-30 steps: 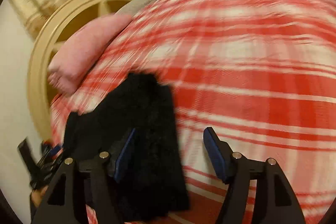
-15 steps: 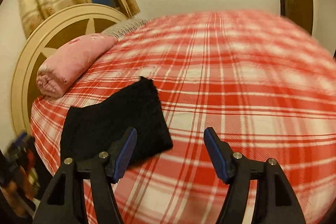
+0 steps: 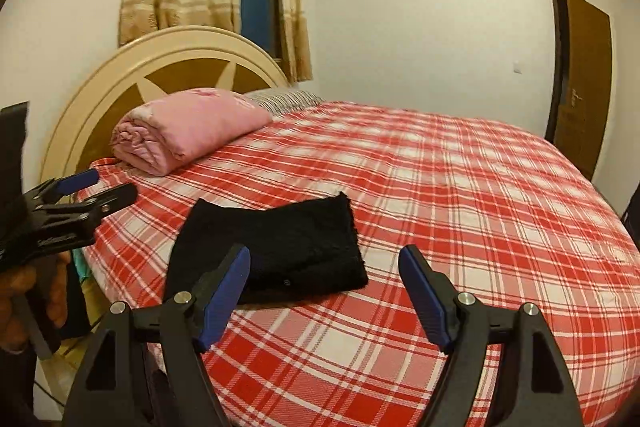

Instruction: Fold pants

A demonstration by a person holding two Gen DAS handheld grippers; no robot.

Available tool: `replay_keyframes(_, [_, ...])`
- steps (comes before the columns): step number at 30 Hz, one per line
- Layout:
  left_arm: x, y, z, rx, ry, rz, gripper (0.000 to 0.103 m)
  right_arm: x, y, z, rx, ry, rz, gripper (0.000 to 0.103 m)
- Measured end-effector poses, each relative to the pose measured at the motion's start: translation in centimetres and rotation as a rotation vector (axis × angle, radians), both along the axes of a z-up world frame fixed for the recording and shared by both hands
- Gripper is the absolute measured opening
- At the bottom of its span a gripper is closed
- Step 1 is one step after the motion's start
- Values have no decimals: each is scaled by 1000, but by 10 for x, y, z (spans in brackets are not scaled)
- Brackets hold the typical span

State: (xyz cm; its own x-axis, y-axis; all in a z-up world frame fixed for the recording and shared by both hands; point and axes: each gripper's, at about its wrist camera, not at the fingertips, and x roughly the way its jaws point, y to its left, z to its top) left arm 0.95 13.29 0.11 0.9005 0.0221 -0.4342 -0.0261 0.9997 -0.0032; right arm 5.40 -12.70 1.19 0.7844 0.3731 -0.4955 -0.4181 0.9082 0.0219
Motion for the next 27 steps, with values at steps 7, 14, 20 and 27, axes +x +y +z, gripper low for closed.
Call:
replay_keyframes(7, [-5, 0, 4, -4, -17, 17, 103, -16, 1, -2, 2, -16, 20, 78])
replay_keyframes(14, [-7, -8, 3, 9, -17, 14, 103, -20, -6, -9, 9, -5, 18, 78])
replay_keyframes(20, [-8, -11, 3, 20, -12, -1, 103, -22, -8, -7, 20, -10, 22, 78])
replay_keyframes(27, [-9, -10, 2, 13, -7, 6, 103, -23, -5, -8, 19, -6, 24, 78])
